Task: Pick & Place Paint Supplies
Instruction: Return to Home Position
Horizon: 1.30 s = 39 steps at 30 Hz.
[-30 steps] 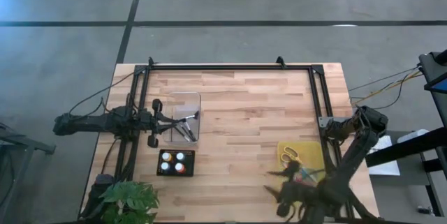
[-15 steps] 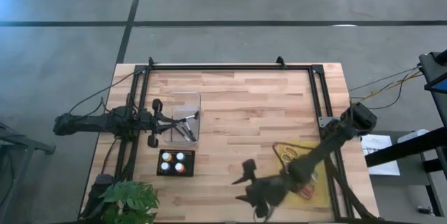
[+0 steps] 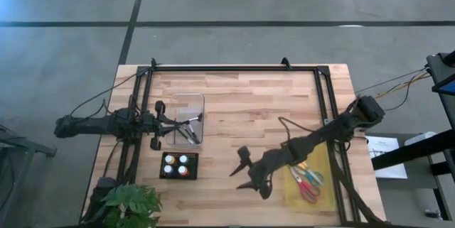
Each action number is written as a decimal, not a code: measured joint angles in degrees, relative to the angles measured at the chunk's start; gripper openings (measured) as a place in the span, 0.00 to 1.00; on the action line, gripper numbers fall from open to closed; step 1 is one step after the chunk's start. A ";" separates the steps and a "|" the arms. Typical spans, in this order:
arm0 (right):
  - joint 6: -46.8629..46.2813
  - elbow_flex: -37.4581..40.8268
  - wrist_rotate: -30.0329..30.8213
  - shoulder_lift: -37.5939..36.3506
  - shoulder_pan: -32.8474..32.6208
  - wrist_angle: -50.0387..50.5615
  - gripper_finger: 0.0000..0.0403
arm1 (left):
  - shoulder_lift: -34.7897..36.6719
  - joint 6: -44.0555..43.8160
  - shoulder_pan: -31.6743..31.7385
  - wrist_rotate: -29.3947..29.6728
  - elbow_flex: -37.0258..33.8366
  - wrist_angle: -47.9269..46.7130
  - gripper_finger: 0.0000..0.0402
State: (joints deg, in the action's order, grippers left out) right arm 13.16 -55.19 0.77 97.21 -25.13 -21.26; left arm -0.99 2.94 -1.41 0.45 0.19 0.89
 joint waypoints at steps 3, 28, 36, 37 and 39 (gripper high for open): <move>1.90 3.13 -2.21 -2.62 1.89 -3.05 0.58 | 0.00 0.00 0.01 0.00 0.00 0.00 0.16; 7.93 39.60 -2.20 -28.56 6.65 -26.01 0.58 | -0.40 0.00 -0.02 0.00 0.00 -0.02 0.16; 7.21 48.84 2.48 -35.59 6.65 -30.77 0.58 | -0.35 0.00 -0.01 0.00 0.00 -0.02 0.16; 7.07 49.58 4.24 -36.50 6.65 -30.75 0.58 | -0.33 0.00 -0.01 0.00 0.00 0.00 0.16; 6.02 51.20 7.69 -38.55 6.65 -30.06 0.58 | -0.38 0.00 -0.02 0.00 0.00 -0.02 0.16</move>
State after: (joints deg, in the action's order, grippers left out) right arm 19.18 -3.98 8.46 58.66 -18.48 -51.32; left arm -1.37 2.94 -1.43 0.45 0.19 0.86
